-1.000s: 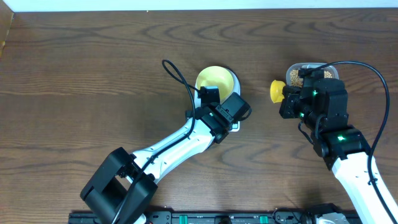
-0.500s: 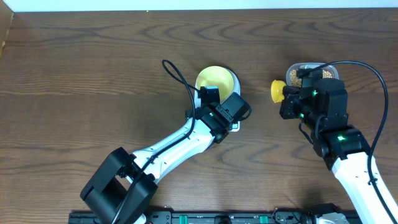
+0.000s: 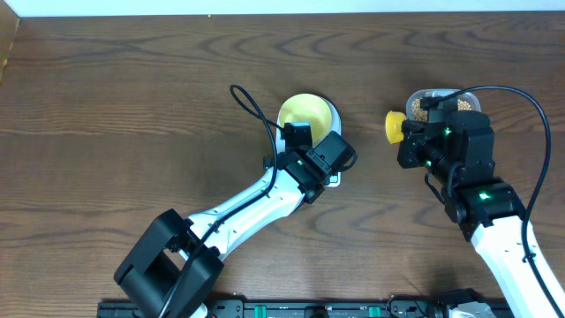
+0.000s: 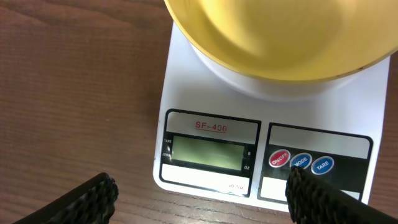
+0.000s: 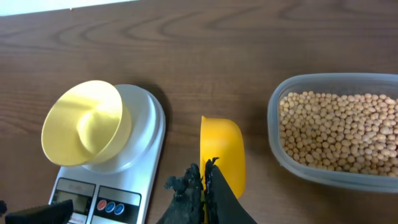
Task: Scoop item into bowl and weigh 50g on scale
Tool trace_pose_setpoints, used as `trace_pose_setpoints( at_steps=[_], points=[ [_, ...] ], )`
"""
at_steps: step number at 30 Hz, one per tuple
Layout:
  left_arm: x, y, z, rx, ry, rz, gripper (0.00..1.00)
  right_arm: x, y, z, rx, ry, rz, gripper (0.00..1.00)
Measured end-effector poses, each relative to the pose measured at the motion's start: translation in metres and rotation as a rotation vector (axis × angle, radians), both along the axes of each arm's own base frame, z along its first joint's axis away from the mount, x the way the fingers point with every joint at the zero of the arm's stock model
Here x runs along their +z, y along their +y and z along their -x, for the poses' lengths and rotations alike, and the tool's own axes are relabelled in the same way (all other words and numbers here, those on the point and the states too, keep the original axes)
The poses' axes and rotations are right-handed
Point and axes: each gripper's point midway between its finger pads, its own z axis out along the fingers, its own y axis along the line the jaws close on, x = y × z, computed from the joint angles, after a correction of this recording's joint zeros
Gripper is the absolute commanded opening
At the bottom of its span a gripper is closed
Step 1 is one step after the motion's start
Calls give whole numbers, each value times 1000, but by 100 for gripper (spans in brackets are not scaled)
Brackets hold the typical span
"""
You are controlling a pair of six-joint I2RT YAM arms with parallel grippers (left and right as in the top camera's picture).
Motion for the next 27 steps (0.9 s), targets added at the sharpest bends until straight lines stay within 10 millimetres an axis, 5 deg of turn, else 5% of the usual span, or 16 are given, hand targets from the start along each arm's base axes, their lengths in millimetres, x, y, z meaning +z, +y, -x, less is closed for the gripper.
trace_pose_setpoints(
  at_steps=[18, 27],
  points=[
    [-1, -1, 1, 24, 2, 19, 88, 11, 1, -7, 1, -55, -9, 1],
    [-17, -5, 3, 17, 41, 16, 88, 11, 1, -7, 1, -55, -9, 1]
  ],
)
